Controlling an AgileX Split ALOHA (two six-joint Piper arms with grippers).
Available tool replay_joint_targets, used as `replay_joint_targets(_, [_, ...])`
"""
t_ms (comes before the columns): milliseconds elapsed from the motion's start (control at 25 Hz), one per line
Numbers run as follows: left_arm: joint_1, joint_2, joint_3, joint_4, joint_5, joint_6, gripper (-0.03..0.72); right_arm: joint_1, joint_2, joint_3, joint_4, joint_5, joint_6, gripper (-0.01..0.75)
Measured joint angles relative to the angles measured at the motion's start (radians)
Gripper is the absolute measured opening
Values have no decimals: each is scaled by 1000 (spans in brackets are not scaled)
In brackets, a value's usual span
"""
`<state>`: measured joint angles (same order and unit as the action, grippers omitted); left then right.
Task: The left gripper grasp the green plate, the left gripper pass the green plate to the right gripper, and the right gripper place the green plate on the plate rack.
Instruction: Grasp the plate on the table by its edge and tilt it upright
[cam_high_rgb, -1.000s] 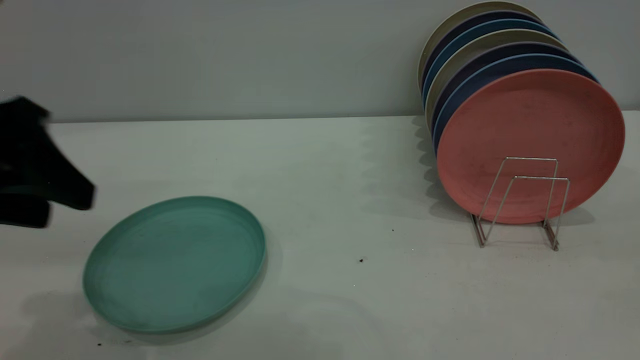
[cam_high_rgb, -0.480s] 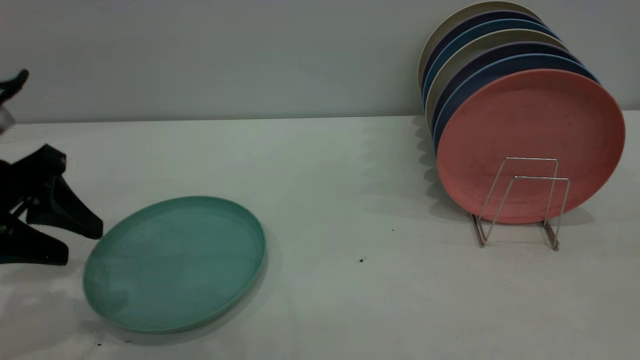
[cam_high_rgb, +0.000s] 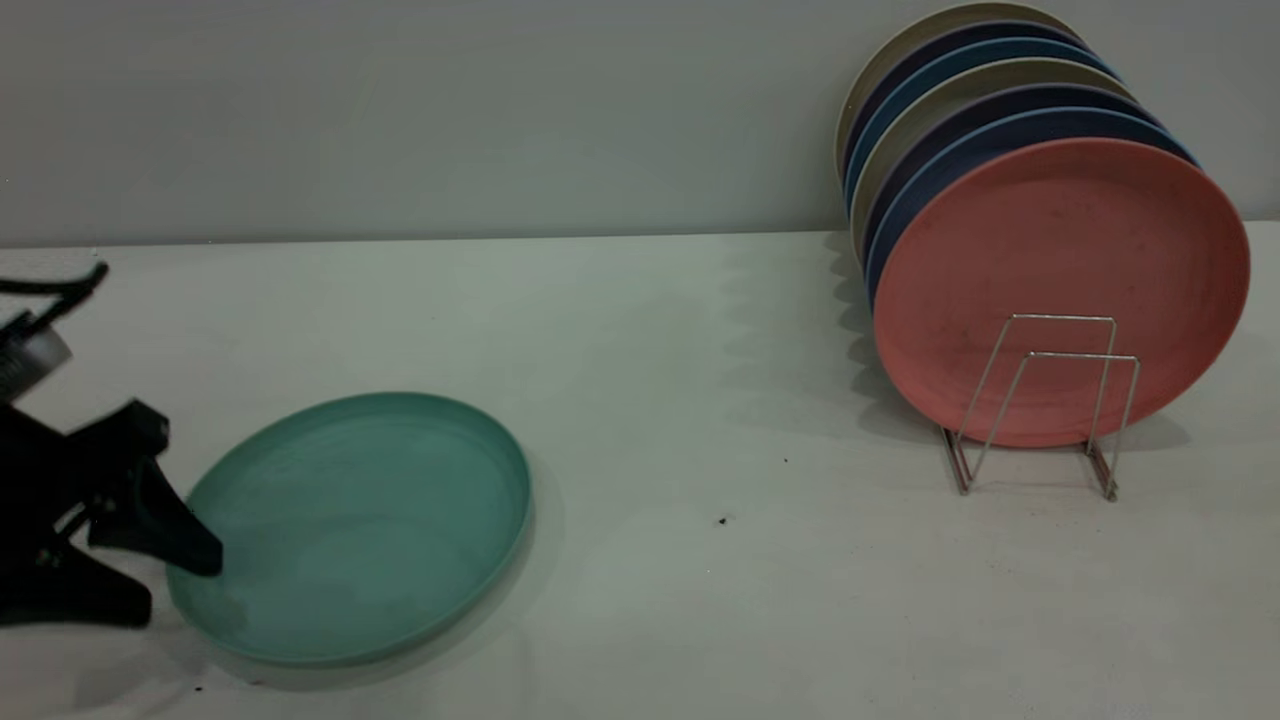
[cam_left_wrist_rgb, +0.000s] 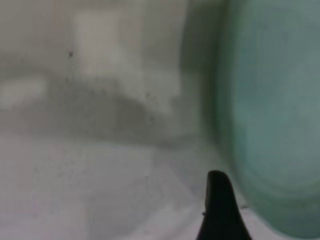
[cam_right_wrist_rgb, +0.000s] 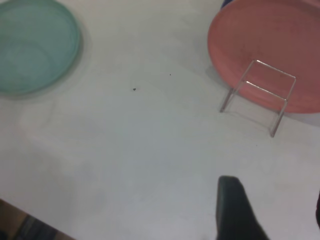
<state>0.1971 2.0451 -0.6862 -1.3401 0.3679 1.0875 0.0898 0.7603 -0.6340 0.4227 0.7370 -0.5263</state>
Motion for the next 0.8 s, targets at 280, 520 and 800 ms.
replay_joint_targets(280, [0, 62, -1, -251, 36, 214, 511, 0, 0, 0, 0, 0, 0, 413])
replay_joint_targets(520, [0, 122, -5, -343, 60, 318, 477, 0, 0, 0, 0, -1, 0, 413])
replay_joint_targets(800, [0, 151, -7, -399, 71, 400, 367, 0, 0, 0, 0, -2, 0, 413])
